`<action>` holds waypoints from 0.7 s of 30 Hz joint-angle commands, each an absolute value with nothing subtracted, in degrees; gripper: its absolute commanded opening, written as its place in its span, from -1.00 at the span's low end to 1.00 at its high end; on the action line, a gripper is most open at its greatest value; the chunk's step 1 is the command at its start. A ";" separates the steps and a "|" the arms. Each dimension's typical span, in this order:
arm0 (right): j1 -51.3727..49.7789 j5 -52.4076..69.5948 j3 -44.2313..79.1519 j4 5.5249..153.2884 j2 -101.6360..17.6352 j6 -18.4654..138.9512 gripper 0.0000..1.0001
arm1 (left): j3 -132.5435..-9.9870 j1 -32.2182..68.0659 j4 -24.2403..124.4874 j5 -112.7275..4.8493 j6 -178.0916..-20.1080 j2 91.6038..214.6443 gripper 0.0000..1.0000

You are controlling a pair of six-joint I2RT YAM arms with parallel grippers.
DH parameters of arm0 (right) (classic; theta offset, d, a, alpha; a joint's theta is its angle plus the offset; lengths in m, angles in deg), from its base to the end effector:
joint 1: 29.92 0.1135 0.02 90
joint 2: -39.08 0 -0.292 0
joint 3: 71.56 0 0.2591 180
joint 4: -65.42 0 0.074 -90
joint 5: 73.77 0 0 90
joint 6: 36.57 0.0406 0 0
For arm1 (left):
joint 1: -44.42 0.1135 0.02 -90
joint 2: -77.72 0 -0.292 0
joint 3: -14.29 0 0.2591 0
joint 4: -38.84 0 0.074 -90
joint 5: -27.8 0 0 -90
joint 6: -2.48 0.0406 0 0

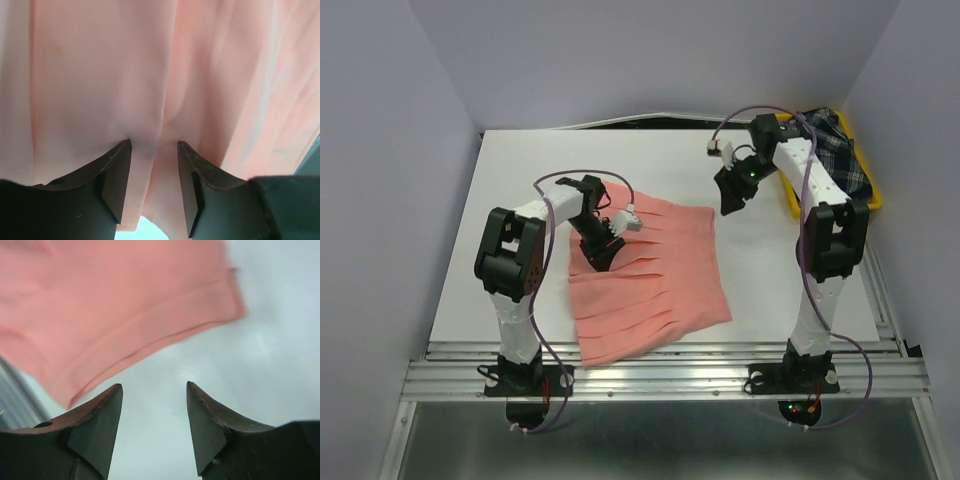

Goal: Fold and stack the skirts
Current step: Fold the skirt

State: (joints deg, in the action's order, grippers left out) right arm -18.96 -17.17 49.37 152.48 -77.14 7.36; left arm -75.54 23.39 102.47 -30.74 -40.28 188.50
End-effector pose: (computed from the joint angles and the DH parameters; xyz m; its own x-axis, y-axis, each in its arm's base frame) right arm 0.4097 0.1021 0.2898 -0.5089 -0.7110 -0.4853 -0.8608 0.4233 0.2826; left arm 0.3432 -0.1546 0.1857 -0.3723 0.8141 -0.4456 0.9213 0.2662 -0.2834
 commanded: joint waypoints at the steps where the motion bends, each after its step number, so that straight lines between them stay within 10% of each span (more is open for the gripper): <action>1: -21.13 -16.02 61.75 148.59 -86.31 12.12 0.23 | -82.84 23.94 109.17 -27.32 -40.59 187.23 0.09; 13: -20.09 -16.55 77.89 139.99 -101.37 17.74 0.71 | -135.83 35.28 115.69 -26.69 -35.06 209.63 0.43; 21: -17.71 -16.55 71.65 137.70 -102.77 16.43 0.72 | -128.21 35.46 93.20 -30.65 -30.65 211.39 0.61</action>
State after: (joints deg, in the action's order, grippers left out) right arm -19.25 -16.30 73.57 139.80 -102.65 16.81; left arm -129.40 37.57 101.59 -29.99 -33.22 211.56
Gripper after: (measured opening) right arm 0.869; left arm 0.800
